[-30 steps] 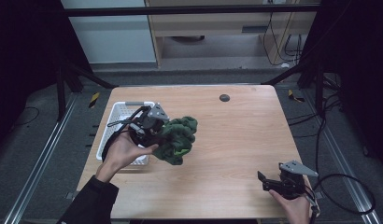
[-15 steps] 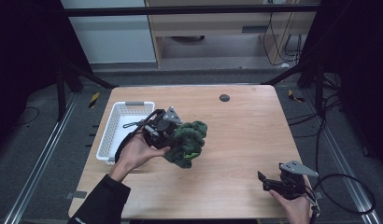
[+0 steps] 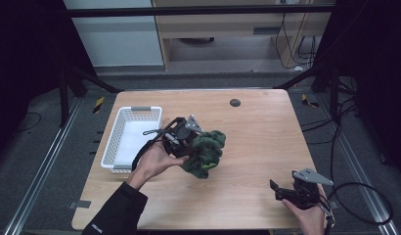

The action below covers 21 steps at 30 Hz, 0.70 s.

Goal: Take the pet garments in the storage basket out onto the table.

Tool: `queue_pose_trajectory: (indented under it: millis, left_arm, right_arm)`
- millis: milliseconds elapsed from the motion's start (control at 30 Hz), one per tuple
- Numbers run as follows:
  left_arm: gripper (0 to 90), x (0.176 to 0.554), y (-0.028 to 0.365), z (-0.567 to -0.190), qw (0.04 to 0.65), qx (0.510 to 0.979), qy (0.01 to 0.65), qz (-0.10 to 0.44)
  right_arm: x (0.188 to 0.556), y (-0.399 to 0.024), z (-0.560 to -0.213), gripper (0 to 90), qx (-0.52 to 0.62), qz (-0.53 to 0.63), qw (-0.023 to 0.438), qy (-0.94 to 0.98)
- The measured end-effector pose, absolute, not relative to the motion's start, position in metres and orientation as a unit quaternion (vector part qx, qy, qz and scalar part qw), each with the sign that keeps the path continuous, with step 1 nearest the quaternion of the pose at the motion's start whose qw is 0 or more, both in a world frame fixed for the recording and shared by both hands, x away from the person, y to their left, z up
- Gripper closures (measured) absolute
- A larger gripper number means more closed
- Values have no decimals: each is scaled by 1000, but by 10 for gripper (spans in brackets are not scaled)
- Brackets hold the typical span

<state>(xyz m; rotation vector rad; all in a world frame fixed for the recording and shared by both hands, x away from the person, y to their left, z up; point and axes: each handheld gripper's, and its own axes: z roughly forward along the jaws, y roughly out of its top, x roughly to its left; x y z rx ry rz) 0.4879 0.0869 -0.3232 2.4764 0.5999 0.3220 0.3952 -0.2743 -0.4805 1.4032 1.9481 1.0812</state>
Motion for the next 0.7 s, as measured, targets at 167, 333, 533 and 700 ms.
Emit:
queue_pose_trajectory:
  millis: [167,333,533,700]
  left_arm:
    - [721,490,78,-332,275,929,218,114]
    - [721,492,71,-339,270,932,216,112]
    - [720,495,65,-348,265,934,214,108]
    - [719,497,62,-354,262,935,214,106]
  right_arm:
    - [395,-274,-480,101,515,398,253,716]
    - [395,-274,-480,100,515,398,251,716]
    - [395,-274,-480,99,517,399,250,715]
    - [395,-274,-480,99,516,398,251,716]
